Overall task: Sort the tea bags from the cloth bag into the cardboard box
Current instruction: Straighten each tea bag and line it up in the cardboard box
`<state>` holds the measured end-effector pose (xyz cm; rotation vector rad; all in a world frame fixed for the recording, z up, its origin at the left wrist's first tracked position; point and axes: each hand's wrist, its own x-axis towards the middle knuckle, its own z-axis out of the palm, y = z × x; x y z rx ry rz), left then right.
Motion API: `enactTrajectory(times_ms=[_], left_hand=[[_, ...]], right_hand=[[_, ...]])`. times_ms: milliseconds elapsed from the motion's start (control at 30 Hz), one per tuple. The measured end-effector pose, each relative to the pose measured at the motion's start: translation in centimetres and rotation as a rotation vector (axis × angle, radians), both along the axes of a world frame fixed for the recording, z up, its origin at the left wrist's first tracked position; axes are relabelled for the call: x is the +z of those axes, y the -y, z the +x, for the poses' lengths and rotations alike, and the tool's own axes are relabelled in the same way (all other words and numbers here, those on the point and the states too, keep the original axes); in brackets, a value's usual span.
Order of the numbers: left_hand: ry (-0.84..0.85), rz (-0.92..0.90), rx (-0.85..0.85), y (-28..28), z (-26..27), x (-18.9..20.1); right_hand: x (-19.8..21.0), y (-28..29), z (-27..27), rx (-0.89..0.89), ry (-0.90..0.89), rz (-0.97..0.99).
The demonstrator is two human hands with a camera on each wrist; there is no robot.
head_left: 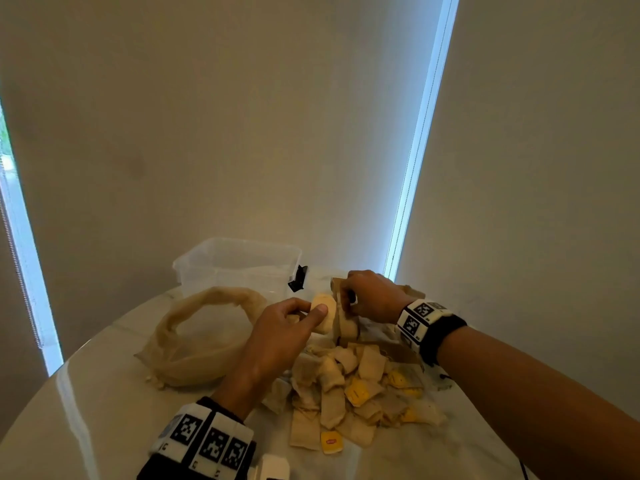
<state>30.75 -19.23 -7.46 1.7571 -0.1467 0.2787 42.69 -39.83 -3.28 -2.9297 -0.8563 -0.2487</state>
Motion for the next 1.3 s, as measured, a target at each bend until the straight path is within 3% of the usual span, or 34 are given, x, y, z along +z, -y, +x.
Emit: enactTrajectory(times_ms=[100,267,500,867,1033,1300], left_hand=[[-0.005,-0.01,-0.001,0.1,0.0,0.0],[0.002,-0.024,-0.008,0.2,-0.1,0.0],[0.002,-0.027,-0.018,0.2,-0.3,0.2],[-0.002,-0.031,-0.009,0.3,-0.5,0.3],[0.002,-0.013,-0.003,0.4,-0.3,0.2],[0.002,-0.006,-0.001,0.1,0.2,-0.2]], right_hand=[[0.9,0.1,-0.1,0.009,0.011,0.005],[0.9,-0.2,-1.1,0.004,-0.154,-0.083],[-0.8,0.0,-0.8,-0.032,-0.048,-0.061],[1.1,0.4,-1.9,-0.019,-0.144,-0.035],[0.0,-0.4,-1.8,0.0,-0.046,-0.116],[0.0,-0.1,-1.3,-0.064,-0.005,-0.061]])
